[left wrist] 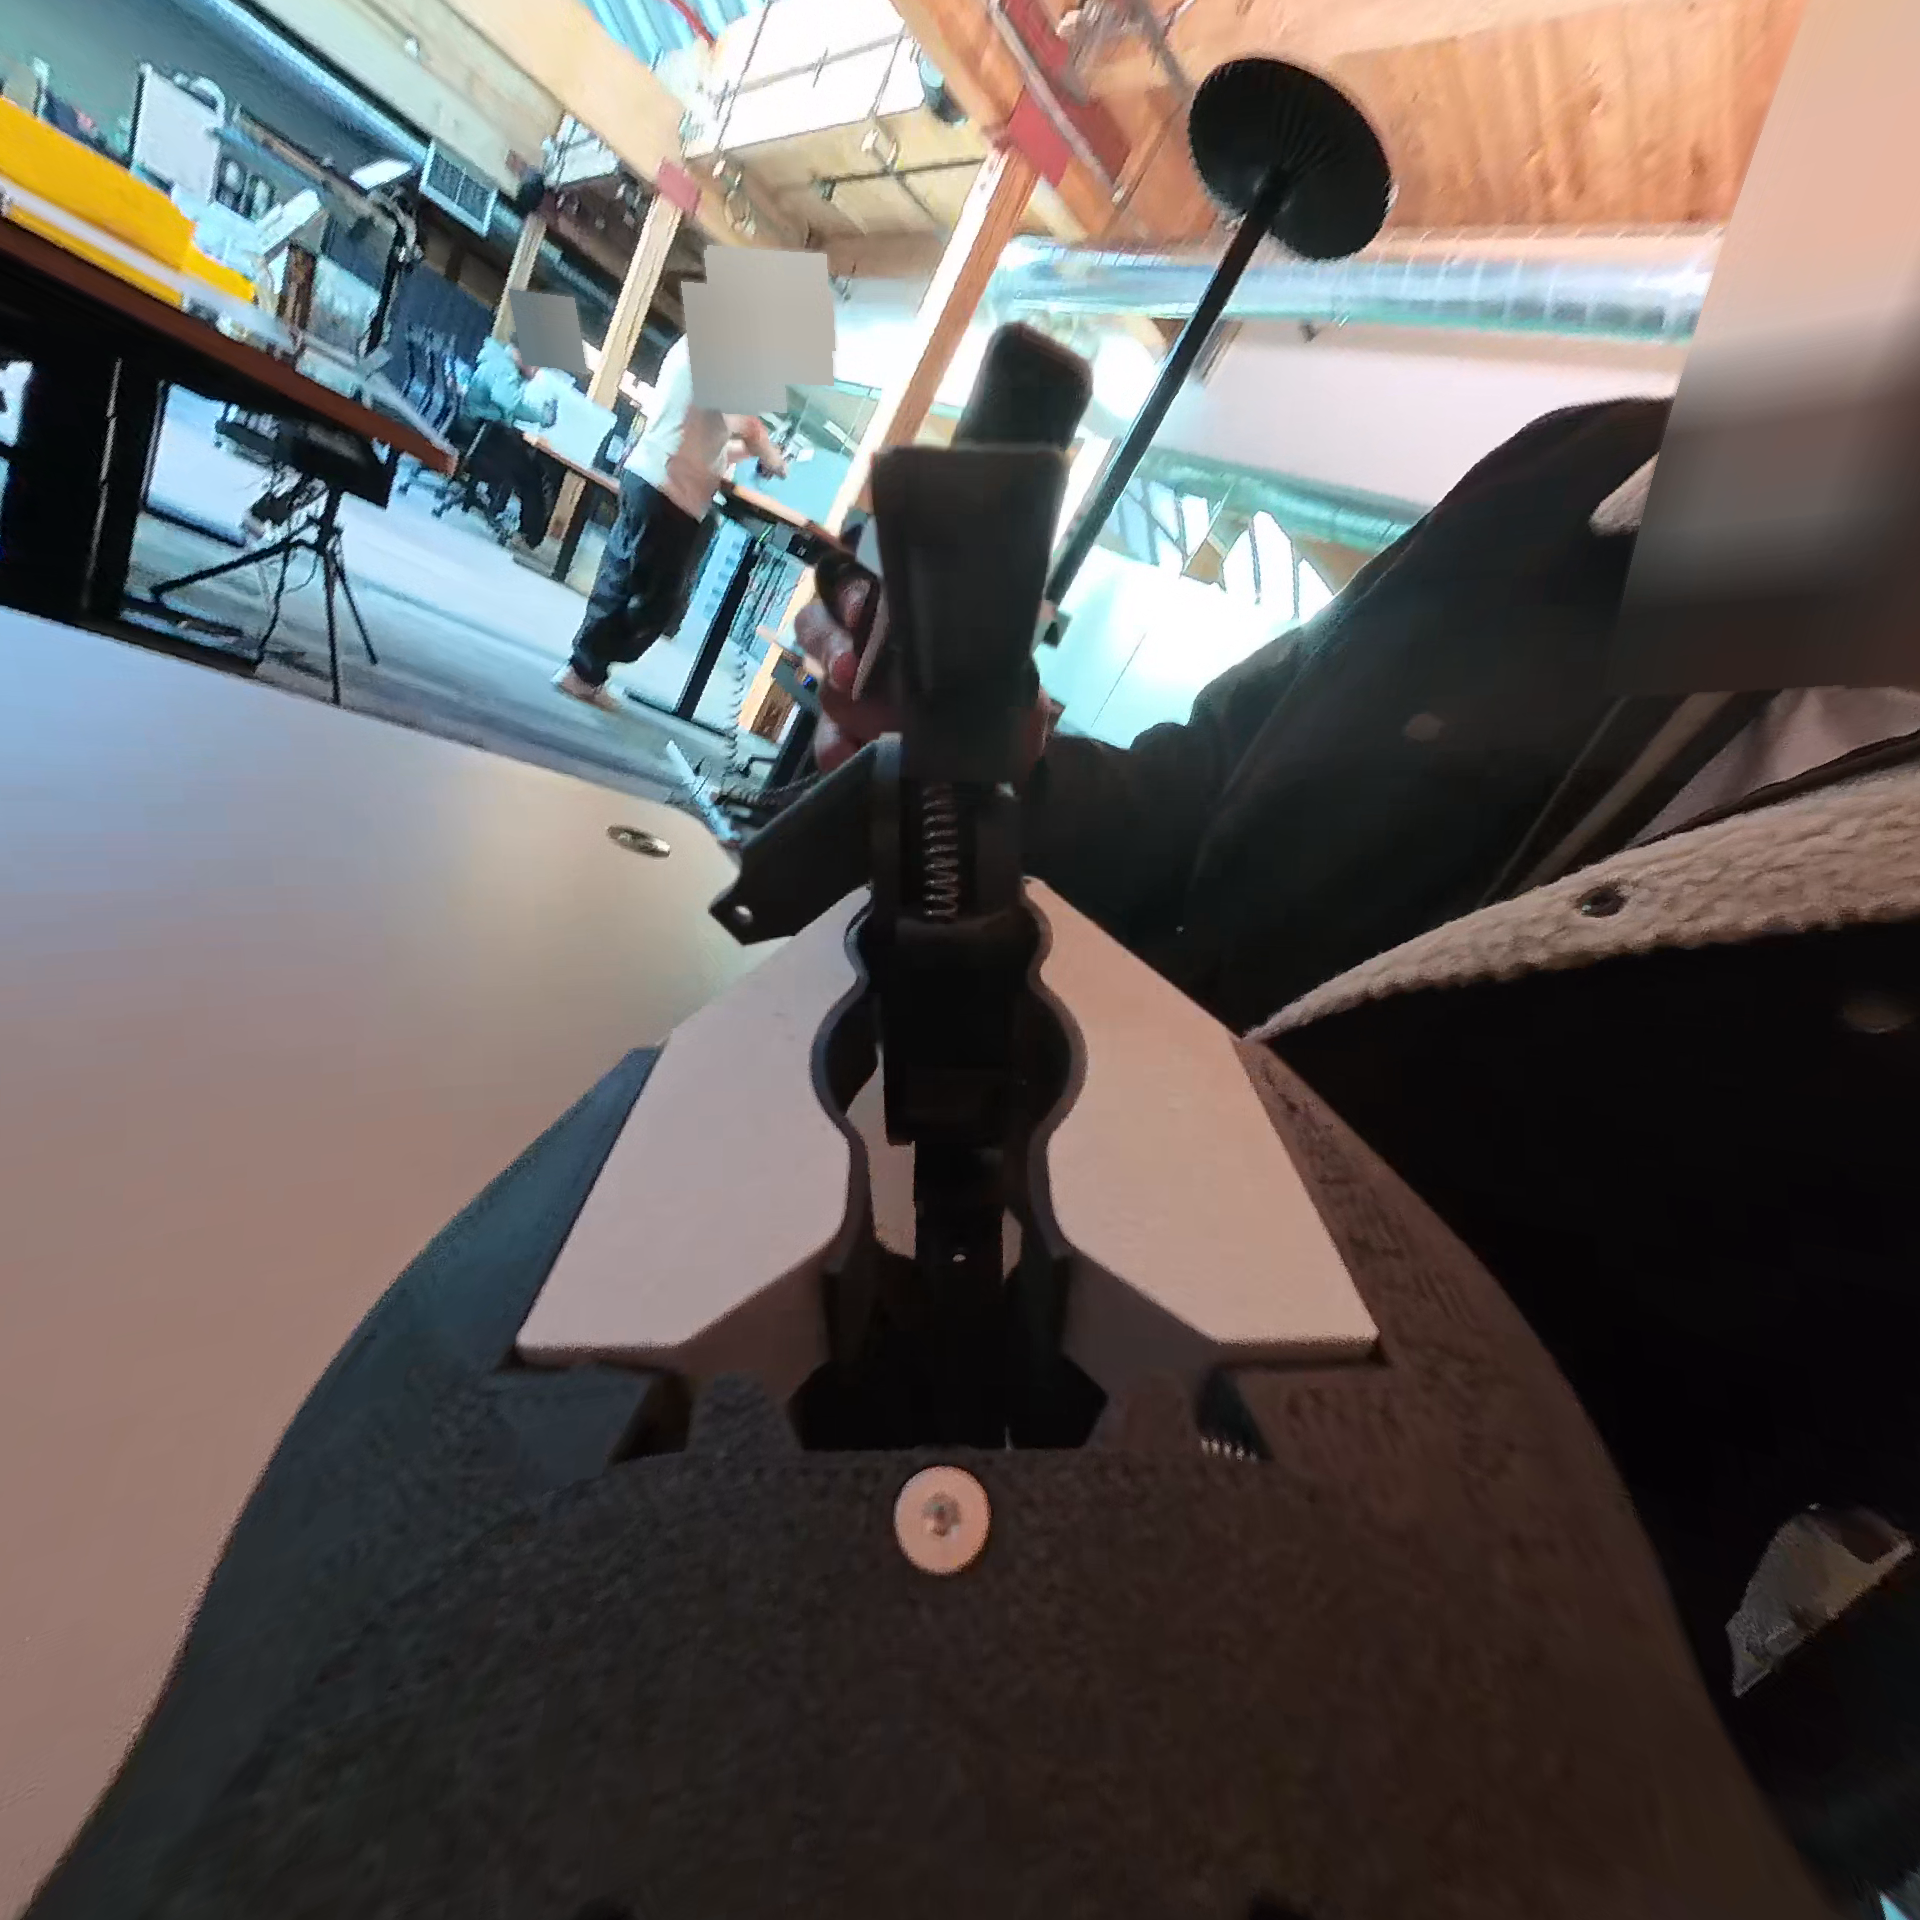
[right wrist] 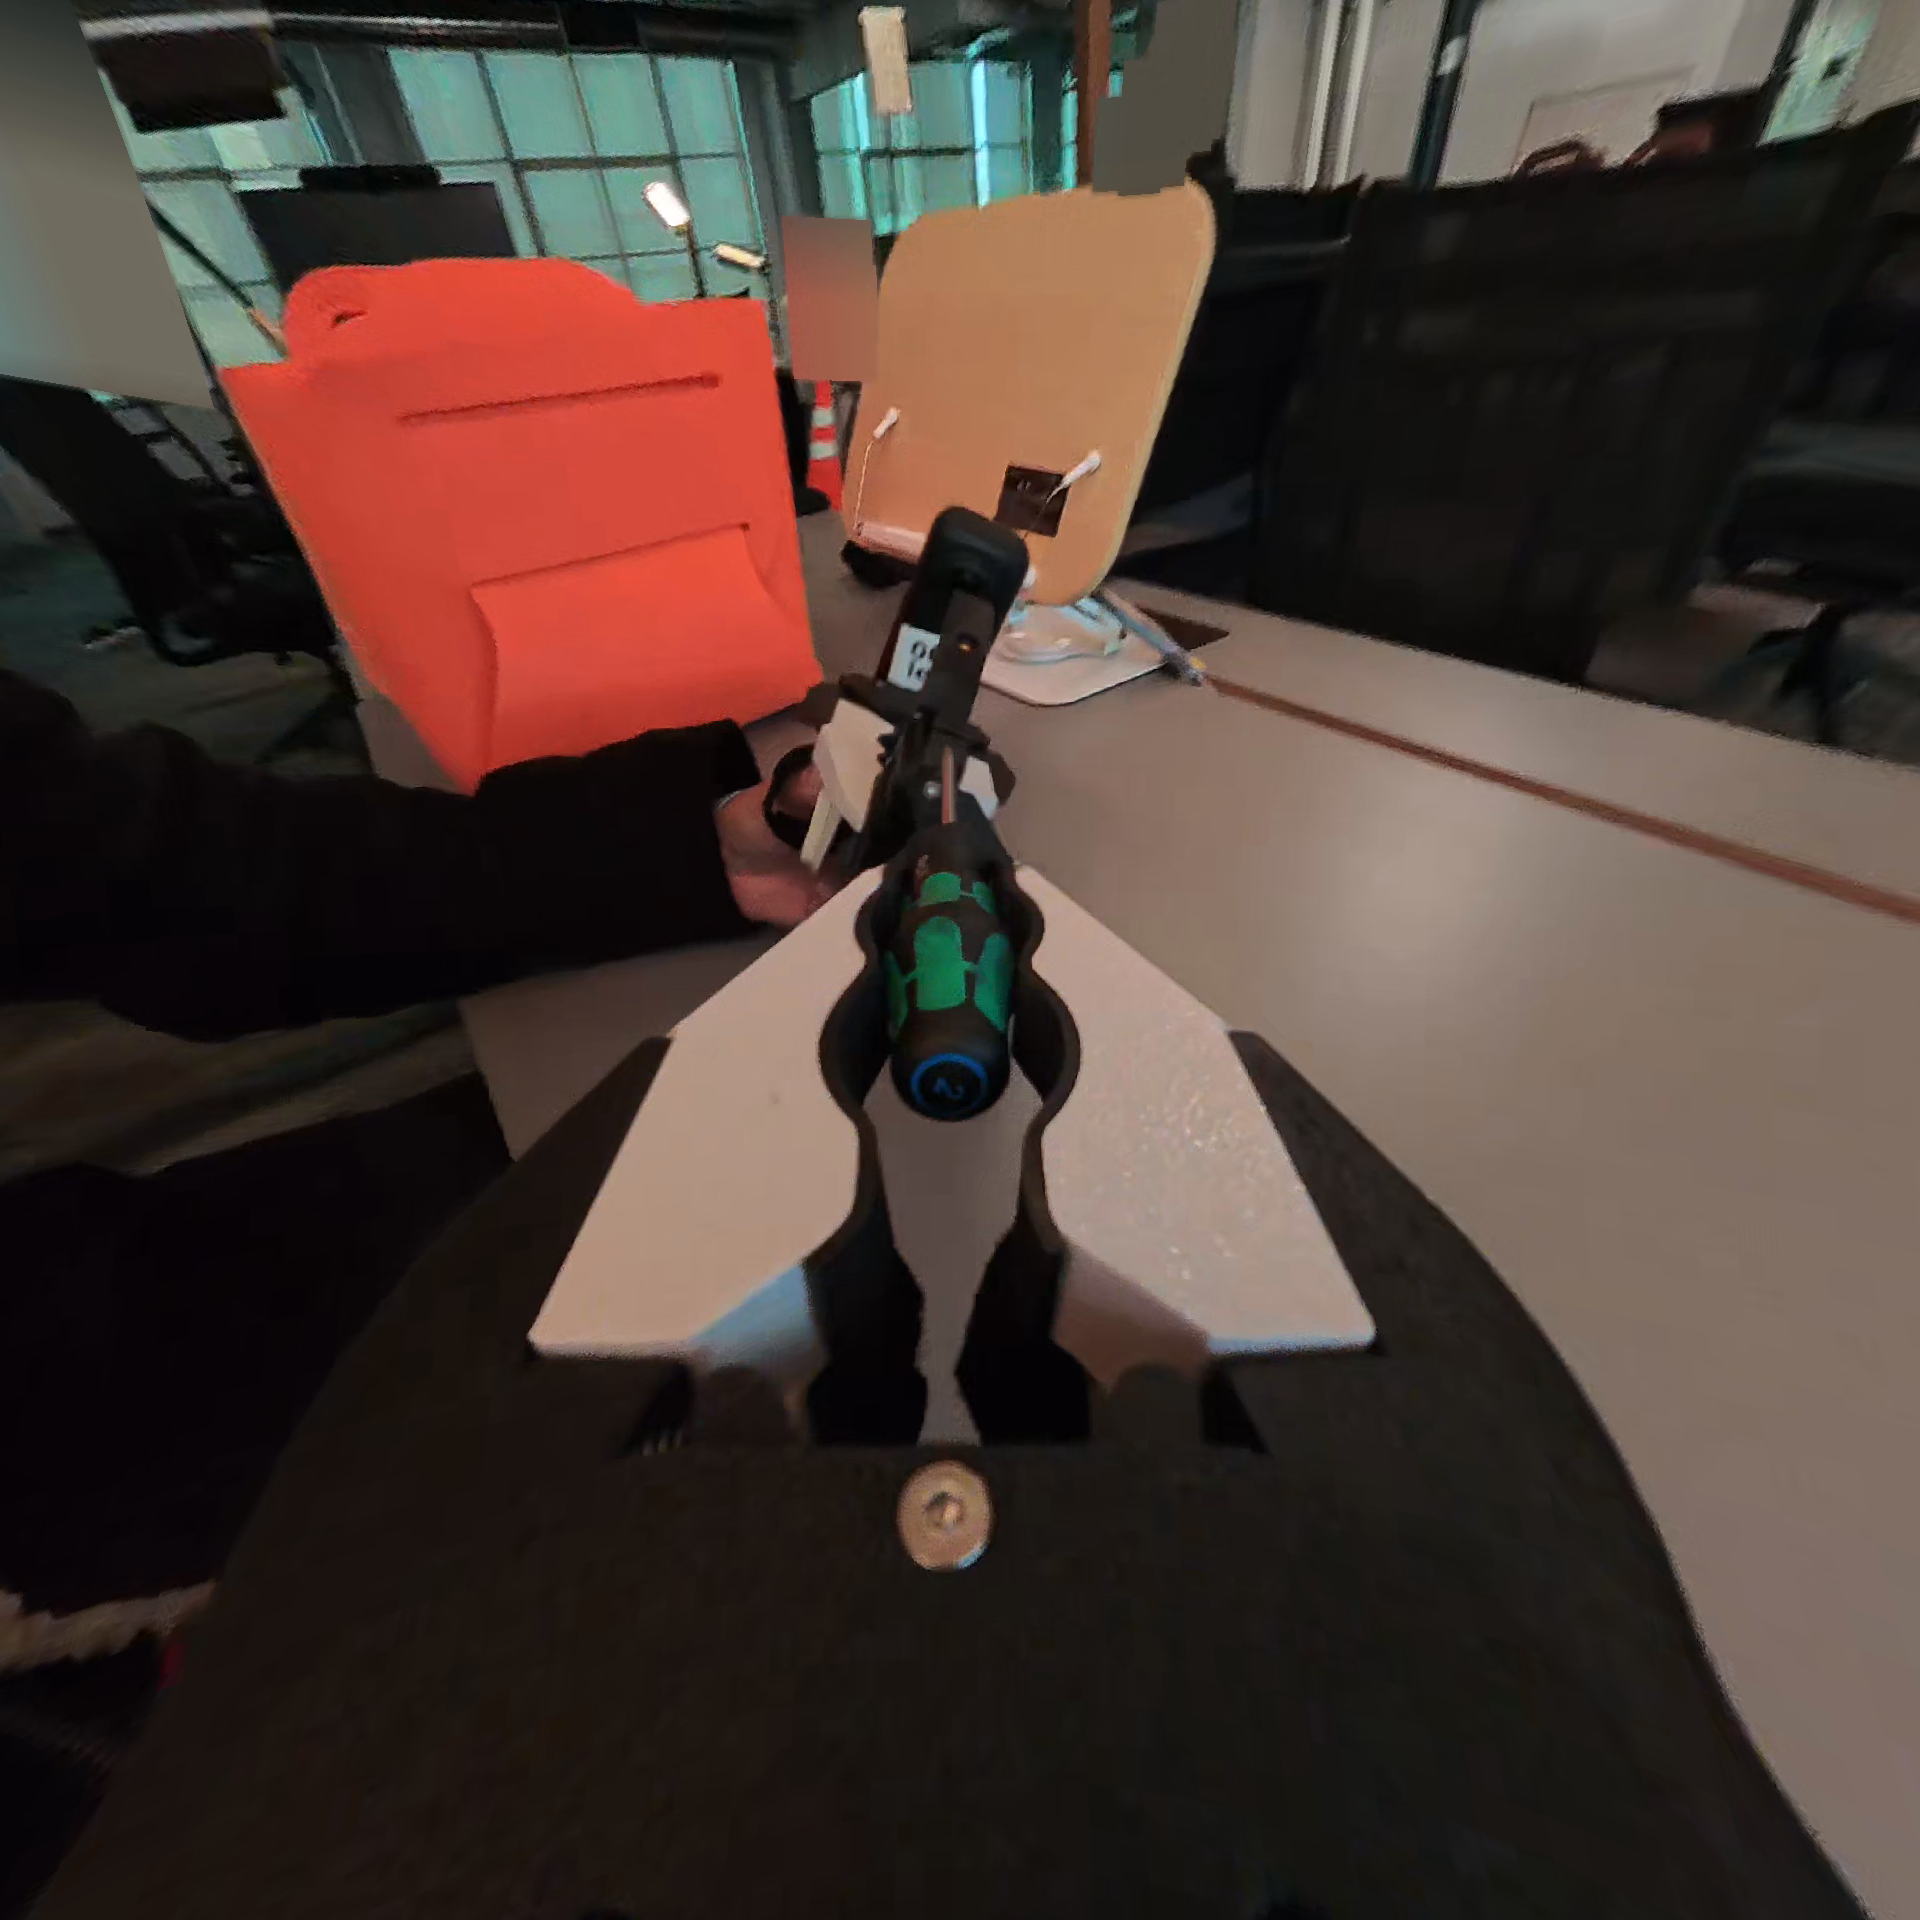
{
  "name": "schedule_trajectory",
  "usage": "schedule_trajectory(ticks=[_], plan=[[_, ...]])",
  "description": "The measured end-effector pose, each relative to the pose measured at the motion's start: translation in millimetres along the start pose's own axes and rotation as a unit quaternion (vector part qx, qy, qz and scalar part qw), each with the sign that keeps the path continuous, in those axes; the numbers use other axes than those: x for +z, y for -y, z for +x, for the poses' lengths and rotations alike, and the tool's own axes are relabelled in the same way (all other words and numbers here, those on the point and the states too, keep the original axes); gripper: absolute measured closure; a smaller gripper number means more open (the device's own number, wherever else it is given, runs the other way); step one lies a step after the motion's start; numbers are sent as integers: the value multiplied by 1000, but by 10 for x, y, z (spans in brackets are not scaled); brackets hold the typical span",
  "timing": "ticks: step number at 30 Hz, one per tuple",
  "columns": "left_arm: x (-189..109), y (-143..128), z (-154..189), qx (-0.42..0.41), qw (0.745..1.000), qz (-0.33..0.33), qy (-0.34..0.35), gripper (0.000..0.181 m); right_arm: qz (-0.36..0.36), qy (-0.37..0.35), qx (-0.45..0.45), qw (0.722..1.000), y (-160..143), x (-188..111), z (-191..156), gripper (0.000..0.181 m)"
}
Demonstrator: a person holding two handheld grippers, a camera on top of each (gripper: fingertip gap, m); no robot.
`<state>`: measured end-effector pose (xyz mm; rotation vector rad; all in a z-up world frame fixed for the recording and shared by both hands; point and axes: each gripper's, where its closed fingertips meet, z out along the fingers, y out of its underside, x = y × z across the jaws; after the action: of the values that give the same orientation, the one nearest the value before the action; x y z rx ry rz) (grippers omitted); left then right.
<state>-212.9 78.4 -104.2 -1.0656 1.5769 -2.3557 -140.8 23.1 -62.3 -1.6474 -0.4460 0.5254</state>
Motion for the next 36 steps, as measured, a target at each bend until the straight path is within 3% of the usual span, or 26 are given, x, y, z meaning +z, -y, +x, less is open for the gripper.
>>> schedule_trajectory(ticks=[2, 6, 11, 36], plan=[[-3, 34, 34, -1, 1000, 11, -10, 160, 17, -15, 11, 1000, 38, 17, -8, 165], [9, 41, 48, 3, 1000, 12, -10, 160, -15, -11, 79, 997, -92, 117, -41, 165], [5, 24, 22, 10, 1000, 4, 2, 160, 0, 20, 200, 980, -107, 103, -41, 165], [-16, 27, -6, 17, 1000, 2, 14, 160, -6, 17, 229, 973, -172, 108, -15, 165]])
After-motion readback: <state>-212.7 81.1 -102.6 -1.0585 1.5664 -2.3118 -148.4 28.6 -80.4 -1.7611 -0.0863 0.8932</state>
